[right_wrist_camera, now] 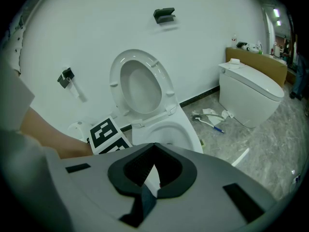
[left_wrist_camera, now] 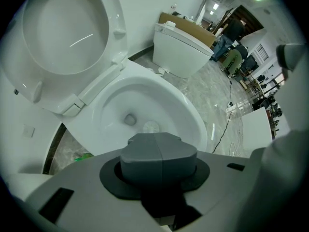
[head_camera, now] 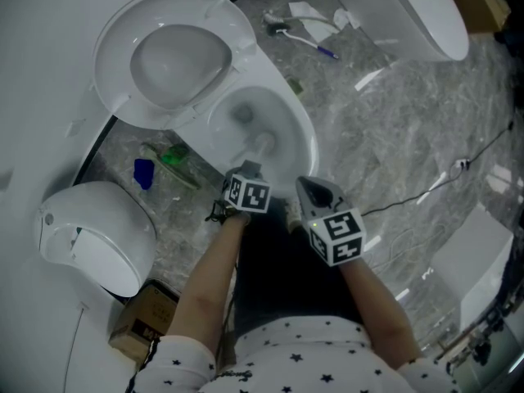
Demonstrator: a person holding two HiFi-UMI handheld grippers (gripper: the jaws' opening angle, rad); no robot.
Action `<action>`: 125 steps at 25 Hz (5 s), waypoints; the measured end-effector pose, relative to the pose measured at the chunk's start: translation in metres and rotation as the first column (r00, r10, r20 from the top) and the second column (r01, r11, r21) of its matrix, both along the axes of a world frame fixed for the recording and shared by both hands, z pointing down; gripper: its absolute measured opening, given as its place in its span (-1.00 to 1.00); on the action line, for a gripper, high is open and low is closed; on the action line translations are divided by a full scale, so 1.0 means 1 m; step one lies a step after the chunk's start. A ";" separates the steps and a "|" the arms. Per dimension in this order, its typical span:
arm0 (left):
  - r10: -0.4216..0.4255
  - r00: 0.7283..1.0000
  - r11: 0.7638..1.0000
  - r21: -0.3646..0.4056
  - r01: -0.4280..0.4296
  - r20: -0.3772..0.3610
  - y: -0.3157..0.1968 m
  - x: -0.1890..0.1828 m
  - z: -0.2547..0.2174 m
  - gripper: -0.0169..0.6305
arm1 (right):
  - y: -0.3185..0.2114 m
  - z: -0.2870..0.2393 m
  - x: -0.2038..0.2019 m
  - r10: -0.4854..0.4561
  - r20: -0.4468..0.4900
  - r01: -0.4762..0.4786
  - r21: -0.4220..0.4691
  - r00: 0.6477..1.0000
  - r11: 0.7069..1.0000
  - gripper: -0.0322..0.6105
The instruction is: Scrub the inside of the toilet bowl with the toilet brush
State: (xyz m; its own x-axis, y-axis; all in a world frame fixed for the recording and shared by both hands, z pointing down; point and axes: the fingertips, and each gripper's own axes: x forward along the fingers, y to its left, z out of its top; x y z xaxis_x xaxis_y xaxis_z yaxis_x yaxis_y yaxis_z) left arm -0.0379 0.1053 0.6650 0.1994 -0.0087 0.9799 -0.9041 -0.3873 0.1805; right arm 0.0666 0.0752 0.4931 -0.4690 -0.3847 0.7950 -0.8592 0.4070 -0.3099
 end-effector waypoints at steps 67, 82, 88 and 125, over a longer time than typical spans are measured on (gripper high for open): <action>-0.215 0.977 0.970 0.120 0.213 0.003 -0.106 -0.040 0.006 -0.47 | -0.004 0.009 0.008 0.002 -0.006 -0.002 -0.021 1.000 1.000 -0.90; -0.251 0.968 0.958 0.151 0.245 0.018 -0.116 -0.060 0.008 -0.47 | -0.008 0.007 0.012 0.009 -0.006 -0.009 -0.015 1.000 1.000 -0.90; -0.257 0.966 0.960 0.119 0.252 0.031 -0.108 -0.061 0.007 -0.47 | -0.006 0.006 0.012 0.010 -0.009 -0.010 -0.010 1.000 1.000 -0.90; -0.349 0.934 0.906 0.231 0.356 -0.069 0.007 -0.020 -0.156 -0.47 | 0.035 -0.087 0.011 -0.130 0.033 0.125 0.128 0.991 0.984 -0.90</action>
State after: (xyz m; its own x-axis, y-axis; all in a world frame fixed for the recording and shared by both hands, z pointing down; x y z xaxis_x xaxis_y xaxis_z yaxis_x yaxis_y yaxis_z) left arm -0.0580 0.1125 0.5087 0.1654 -0.3129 0.9353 -0.9859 -0.0782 0.1482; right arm 0.0774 0.1099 0.4059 -0.5519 -0.4150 0.7233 -0.7855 0.5500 -0.2838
